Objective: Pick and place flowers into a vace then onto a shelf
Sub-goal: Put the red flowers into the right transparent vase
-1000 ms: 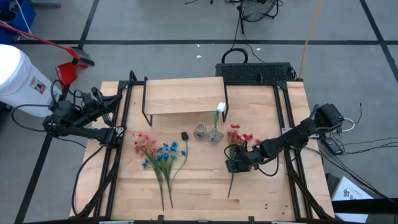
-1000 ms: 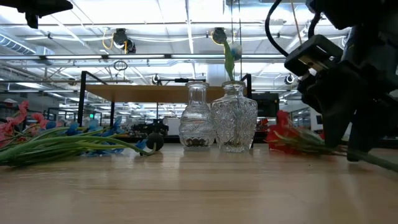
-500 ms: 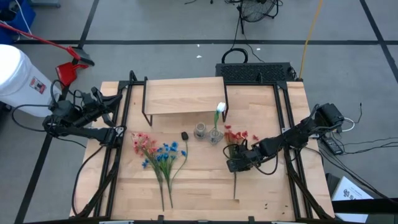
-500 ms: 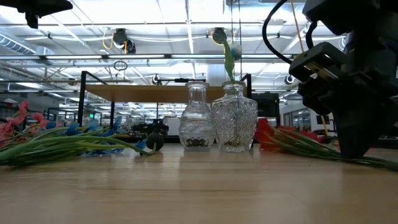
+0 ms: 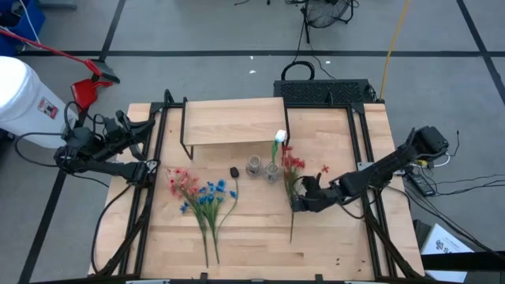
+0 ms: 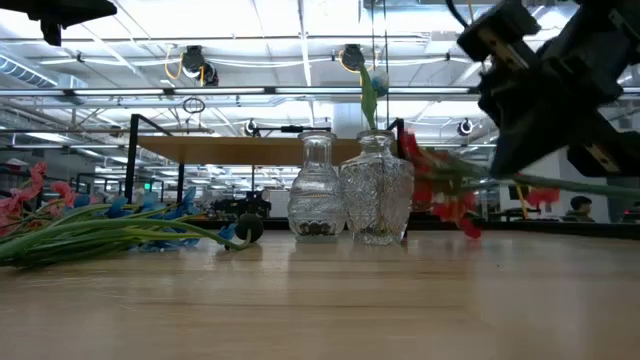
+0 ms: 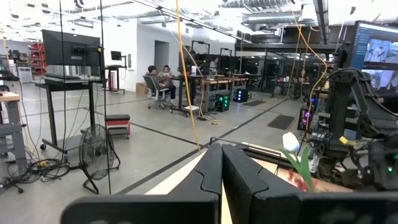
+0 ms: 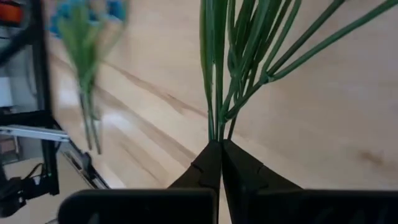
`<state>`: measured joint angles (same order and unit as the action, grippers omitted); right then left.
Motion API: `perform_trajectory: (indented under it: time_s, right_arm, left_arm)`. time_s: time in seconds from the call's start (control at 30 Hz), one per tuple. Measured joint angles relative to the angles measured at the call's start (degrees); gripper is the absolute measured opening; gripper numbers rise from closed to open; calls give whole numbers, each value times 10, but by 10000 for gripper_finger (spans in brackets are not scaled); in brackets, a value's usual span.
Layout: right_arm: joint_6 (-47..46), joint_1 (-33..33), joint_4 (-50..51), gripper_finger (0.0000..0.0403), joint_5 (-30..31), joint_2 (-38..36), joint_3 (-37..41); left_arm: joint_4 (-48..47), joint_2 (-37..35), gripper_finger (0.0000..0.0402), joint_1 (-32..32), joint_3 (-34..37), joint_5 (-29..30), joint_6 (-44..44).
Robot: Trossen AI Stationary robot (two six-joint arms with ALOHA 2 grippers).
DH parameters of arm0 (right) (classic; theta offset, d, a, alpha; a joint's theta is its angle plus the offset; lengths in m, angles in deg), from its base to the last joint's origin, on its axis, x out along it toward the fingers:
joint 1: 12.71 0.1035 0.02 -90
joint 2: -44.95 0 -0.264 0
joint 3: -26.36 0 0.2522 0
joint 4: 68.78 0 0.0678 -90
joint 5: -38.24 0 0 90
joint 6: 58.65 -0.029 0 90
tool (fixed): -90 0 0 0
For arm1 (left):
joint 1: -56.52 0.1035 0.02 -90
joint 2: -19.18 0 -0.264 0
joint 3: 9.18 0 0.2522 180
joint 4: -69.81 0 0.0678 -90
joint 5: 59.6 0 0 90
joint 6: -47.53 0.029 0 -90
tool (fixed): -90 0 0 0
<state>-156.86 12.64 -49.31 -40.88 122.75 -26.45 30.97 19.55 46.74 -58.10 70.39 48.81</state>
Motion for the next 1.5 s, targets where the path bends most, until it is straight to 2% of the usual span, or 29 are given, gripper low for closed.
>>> perform_trajectory:
  time_s: [0.23,0.43,0.57,0.73,0.93,1.07,1.37,1.5]
  right_arm:
    - [74,20,5,0,91,-51,-5]
    - [208,33,4,0,201,-81,-32]
    - [273,25,5,0,257,-93,-44]
    - [352,17,-9,0,290,-102,-53]
    - [480,-2,-13,0,388,-105,-69]
    - [582,-30,-33,0,400,-105,-75]
    - [832,-90,-194,0,402,-105,-75]
    - [860,-109,-186,0,398,-104,-75]
  left_arm:
    - [0,0,10,0,0,0,0]
    - [0,0,10,0,0,0,0]
    - [0,0,10,0,0,0,0]
    - [0,0,10,0,0,0,0]
    - [0,0,10,0,0,0,0]
    - [0,0,10,0,0,0,0]
    - [0,0,10,0,0,0,0]
    - [0,0,10,0,0,0,0]
